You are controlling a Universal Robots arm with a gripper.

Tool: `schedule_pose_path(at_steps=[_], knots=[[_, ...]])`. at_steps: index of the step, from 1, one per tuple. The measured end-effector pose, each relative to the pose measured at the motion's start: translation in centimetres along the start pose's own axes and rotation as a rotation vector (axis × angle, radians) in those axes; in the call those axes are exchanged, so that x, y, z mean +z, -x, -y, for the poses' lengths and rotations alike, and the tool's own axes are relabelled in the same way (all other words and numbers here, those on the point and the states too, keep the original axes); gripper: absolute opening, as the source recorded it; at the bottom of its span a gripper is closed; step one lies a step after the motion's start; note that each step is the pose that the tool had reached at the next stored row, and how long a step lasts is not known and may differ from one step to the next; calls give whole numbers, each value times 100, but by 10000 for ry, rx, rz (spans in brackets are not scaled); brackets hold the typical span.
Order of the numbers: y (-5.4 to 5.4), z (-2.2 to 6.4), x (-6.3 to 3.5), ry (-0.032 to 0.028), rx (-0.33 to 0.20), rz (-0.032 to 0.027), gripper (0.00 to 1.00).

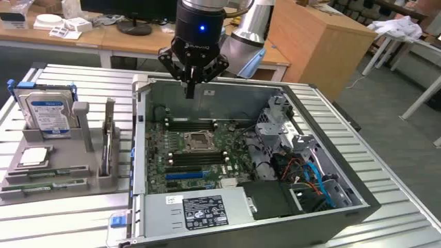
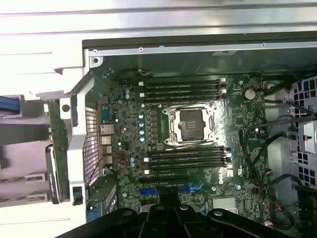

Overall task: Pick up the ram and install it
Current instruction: 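Reach for the ram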

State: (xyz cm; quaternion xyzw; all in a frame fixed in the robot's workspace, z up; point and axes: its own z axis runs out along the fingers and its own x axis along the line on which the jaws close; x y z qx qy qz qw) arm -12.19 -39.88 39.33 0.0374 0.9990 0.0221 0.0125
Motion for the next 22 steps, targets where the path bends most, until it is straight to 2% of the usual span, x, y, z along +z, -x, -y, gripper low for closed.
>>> schedule_pose_path(at_steps=[13, 22], knots=[[-10, 1, 0, 0, 1, 0, 11], [-143, 11, -4, -1, -1, 0, 11]])
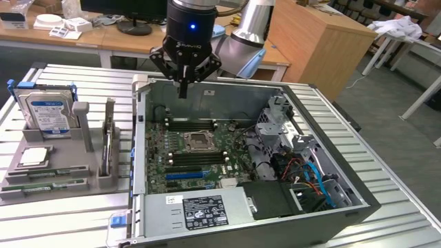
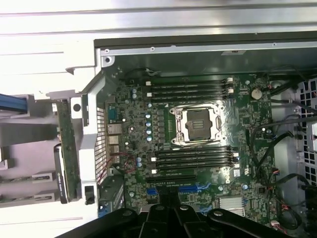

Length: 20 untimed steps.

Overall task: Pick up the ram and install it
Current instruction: 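Reach for the ram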

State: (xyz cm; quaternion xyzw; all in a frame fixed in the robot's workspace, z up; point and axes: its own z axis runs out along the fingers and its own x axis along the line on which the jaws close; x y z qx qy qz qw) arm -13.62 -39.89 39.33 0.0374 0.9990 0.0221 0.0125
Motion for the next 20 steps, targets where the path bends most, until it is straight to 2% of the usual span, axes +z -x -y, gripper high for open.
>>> schedule_pose_path(at_steps=[12, 20], knots=[[-227, 17, -6, 0, 1, 0, 11], [-377, 28, -6, -2, 1, -27, 11]])
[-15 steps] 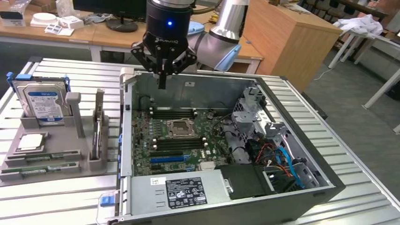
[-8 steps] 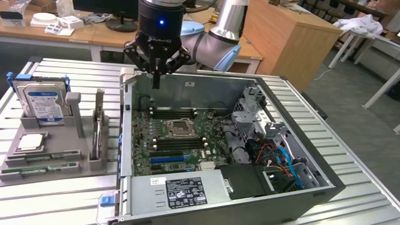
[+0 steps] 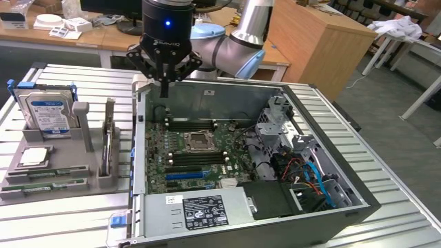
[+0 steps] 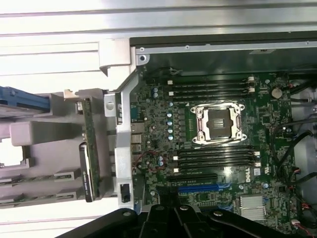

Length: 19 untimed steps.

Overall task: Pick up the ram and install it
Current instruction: 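Reach for the ram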

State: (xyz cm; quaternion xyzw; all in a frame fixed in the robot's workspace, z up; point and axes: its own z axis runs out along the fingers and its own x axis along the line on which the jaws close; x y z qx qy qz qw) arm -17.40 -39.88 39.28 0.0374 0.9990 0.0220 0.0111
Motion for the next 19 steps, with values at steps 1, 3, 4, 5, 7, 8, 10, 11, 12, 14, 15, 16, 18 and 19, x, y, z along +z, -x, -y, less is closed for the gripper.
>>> schedule_pose_path(at_steps=[1, 3, 4, 5, 7, 8, 10, 11, 12, 14, 15, 16, 18, 19], knots=[[-24, 1, 0, -1, 1, -5, 11], [-71, 1, 1, -2, 2, -14, 11], [-93, 2, 1, -2, 2, -18, 11], [-115, 4, 1, -3, 2, -25, 11], [-166, 8, 1, -3, 1, -33, 11], [-196, 10, 0, -4, 2, -36, 11], [-255, 14, 0, -4, 3, -41, 11], [-283, 16, -1, -5, 2, -42, 11], [-316, 19, -1, -5, 2, -43, 11], [-379, 23, -1, -4, 2, -43, 11], [-407, 25, -1, -5, 3, -44, 11], [-435, 28, -1, -5, 3, -44, 11], [-495, 32, -1, -5, 2, -46, 11], [-528, 35, -1, -5, 2, -46, 11]])
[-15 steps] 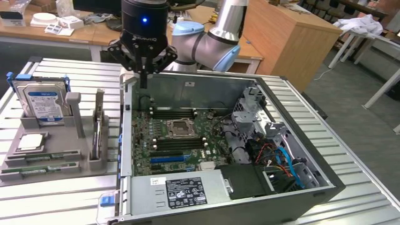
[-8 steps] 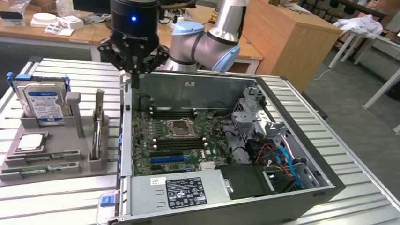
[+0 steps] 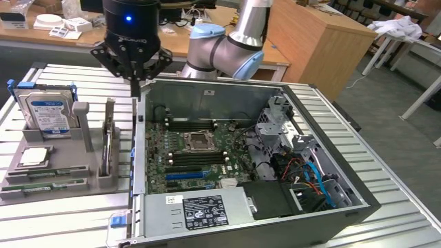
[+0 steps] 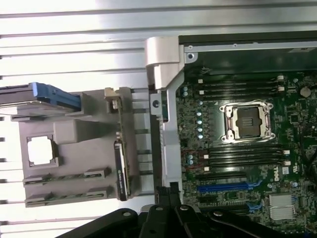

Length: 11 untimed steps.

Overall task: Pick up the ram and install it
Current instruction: 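Reach for the ram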

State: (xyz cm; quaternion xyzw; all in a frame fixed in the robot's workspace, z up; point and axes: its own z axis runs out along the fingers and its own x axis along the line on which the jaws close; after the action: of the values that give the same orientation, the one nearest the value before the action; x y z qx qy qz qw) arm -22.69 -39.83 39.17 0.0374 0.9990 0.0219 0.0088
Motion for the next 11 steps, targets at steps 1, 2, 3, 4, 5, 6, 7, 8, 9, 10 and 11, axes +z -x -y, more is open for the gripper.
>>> schedule_pose_path(at_steps=[1, 2, 3, 4, 5, 6, 7, 8, 9, 10, 11], knots=[[-35, 3, 0, 0, 0, -1, 11], [-71, 5, 0, 0, 2, -1, 11], [-105, 8, 0, 0, 2, -2, 11], [-139, 10, -1, 0, 2, -3, 11], [-172, 13, -1, 0, 1, -4, 11], [-203, 15, -1, 0, 1, -4, 11], [-235, 18, -2, -1, 0, -6, 11], [-273, 20, -2, -1, 1, -7, 11], [-312, 23, -2, 0, 2, -6, 11], [-353, 26, -3, 0, 2, -6, 11], [-394, 30, -3, 0, 1, -6, 11]])
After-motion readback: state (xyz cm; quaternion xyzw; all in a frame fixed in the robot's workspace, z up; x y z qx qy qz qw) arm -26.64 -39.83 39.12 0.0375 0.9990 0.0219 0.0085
